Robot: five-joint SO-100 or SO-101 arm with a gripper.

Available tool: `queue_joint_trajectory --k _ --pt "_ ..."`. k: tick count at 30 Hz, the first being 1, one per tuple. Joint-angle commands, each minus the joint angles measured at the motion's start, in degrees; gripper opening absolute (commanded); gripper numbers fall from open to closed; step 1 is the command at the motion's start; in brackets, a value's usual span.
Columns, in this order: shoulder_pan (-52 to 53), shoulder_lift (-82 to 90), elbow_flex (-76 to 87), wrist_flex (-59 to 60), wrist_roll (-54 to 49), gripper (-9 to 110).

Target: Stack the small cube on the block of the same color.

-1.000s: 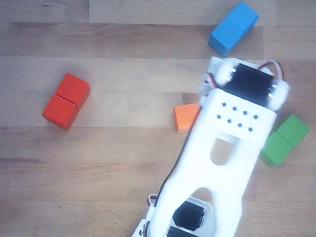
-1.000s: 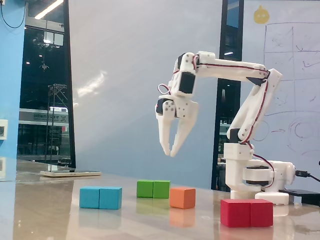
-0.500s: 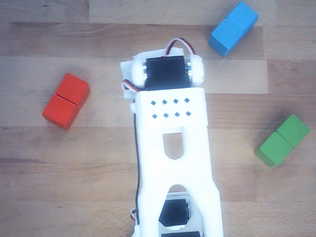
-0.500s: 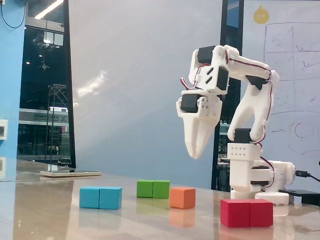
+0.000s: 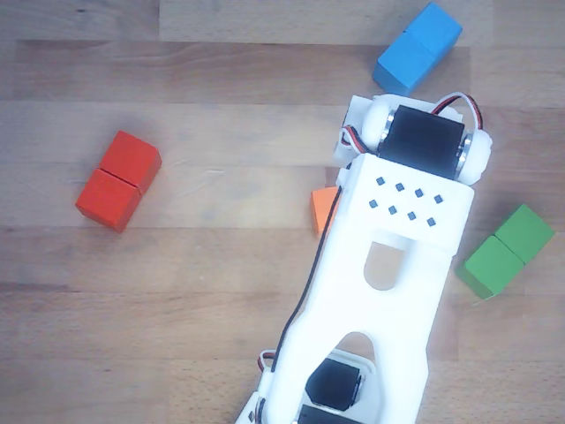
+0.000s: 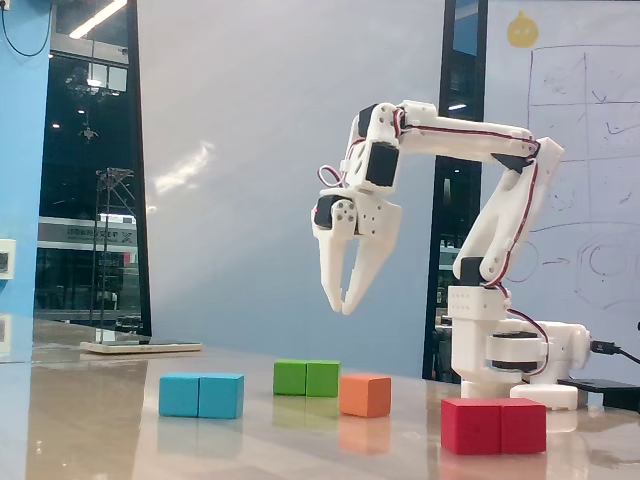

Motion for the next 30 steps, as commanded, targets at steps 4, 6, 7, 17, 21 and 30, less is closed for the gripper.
queue_joint_trajectory --k 4,6,7,17,21,30 --pt "-15.21 0.44 -4.83 -1.05 -0.18 0" --pt "-20.21 0.53 -4.83 -1.05 -0.18 0" --pt "-22.15 0.53 -4.83 -1.05 -0.09 0" --pt "-16.79 0.53 -4.75 -0.09 0.00 0" --pt "-6.24 0.26 -4.75 -1.05 -0.09 0" --pt "-5.71 0.18 -4.75 -1.14 -0.09 0"
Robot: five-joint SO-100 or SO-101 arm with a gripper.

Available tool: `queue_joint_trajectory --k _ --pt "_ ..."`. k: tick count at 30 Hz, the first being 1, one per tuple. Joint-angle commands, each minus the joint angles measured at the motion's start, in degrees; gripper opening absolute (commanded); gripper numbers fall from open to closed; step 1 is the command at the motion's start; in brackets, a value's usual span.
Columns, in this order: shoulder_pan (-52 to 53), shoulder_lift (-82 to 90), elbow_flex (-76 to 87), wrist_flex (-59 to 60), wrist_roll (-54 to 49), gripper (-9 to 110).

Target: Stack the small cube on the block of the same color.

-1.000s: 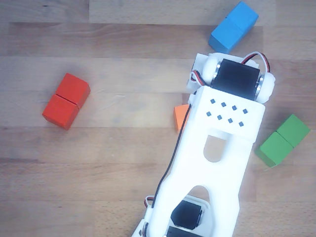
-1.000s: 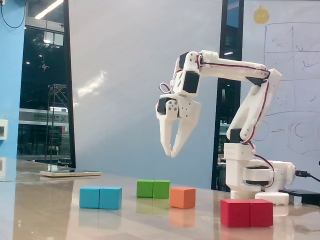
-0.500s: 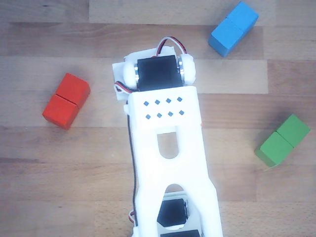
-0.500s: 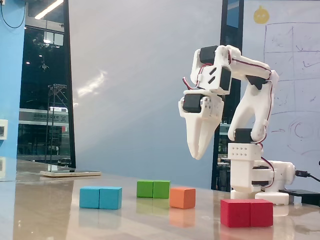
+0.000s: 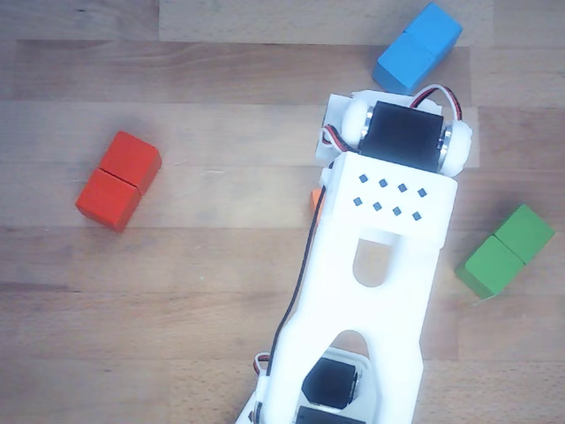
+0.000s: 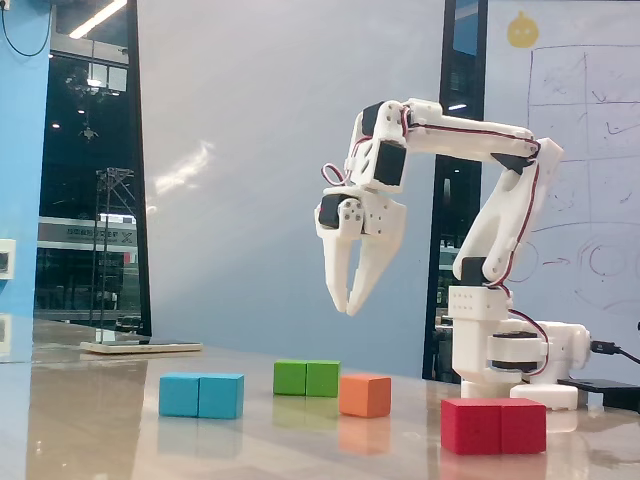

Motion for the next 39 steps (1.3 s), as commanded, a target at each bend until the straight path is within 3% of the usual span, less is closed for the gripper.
queue_joint_trajectory --k 1,8,14,25,39 --pt "-4.31 0.26 -4.75 -1.14 -0.09 0" --pt "-15.38 1.23 -4.75 -1.23 0.53 0" --pt "-15.29 4.66 -1.58 -5.62 0.62 0" --pt "-15.38 23.29 26.37 -22.59 -0.09 0" --pt "-15.29 43.68 41.31 -24.43 -0.09 1"
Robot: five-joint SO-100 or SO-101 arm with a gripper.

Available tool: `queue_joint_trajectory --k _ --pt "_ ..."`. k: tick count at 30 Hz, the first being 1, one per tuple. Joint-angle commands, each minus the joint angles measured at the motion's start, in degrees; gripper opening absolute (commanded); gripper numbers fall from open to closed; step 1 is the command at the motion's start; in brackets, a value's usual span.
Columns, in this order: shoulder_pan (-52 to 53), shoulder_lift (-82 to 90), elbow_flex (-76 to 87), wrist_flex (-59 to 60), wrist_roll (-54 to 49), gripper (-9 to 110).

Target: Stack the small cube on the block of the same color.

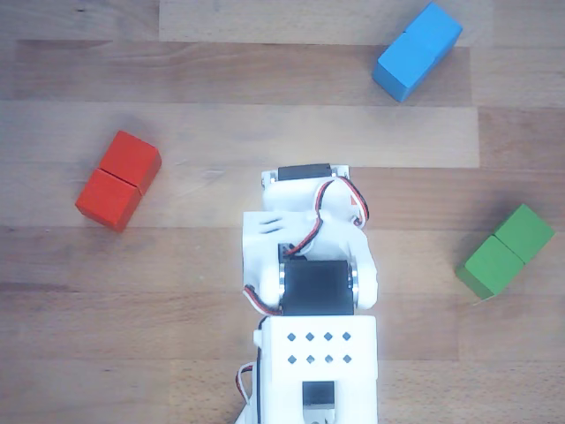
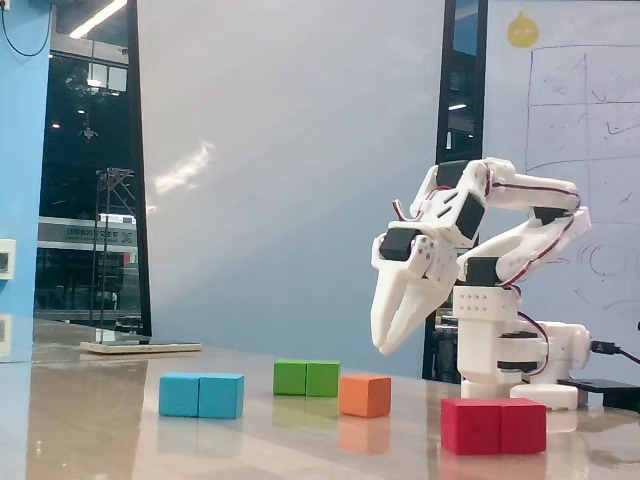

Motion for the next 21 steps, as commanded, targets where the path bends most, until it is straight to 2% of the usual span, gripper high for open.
queue_joint_trajectory --k 1,6,13,21 --pt "-0.53 5.62 1.23 -1.41 0.00 1" --pt "0.35 10.63 4.22 -1.32 0.00 1" --pt "8.35 15.03 8.17 -1.23 -0.18 1" --pt "7.73 21.45 13.45 -0.70 -0.18 1"
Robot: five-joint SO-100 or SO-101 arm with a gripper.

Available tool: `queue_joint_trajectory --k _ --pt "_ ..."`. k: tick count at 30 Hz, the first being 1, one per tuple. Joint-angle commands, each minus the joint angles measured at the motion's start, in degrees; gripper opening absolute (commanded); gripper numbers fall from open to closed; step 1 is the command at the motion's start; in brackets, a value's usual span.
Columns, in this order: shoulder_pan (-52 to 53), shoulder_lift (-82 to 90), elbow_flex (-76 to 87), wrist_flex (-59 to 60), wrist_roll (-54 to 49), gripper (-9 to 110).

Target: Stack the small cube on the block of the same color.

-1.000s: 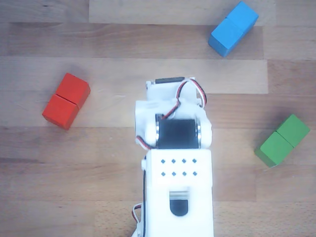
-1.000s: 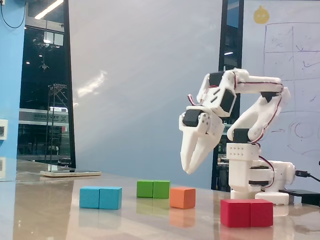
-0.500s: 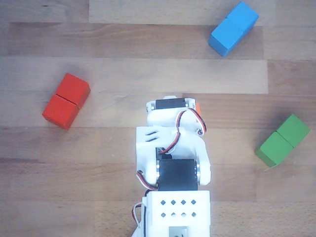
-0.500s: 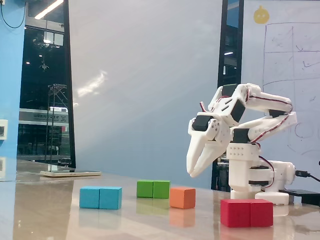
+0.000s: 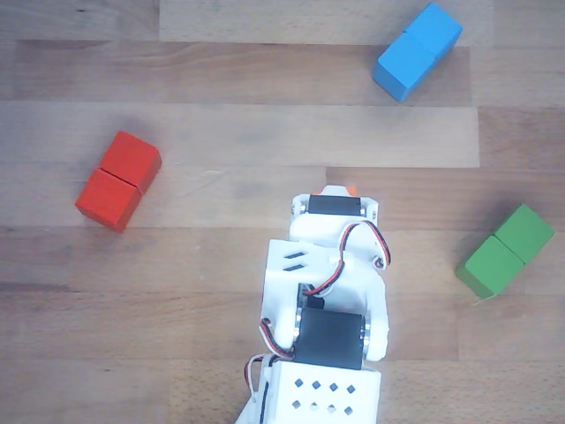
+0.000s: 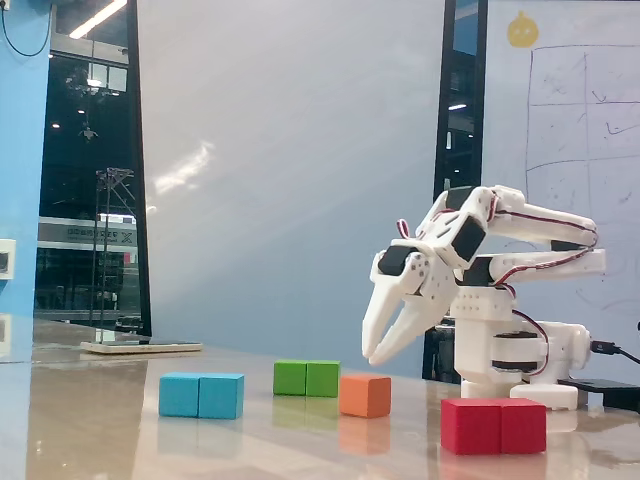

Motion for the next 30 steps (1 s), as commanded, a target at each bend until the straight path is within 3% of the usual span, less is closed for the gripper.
queue_joint_trajectory --k 1,12,30 --pt "0.09 4.39 1.05 0.00 -0.18 1" --pt "0.09 21.62 3.69 16.00 -0.18 1" --pt "0.09 21.53 3.60 16.52 -0.09 0"
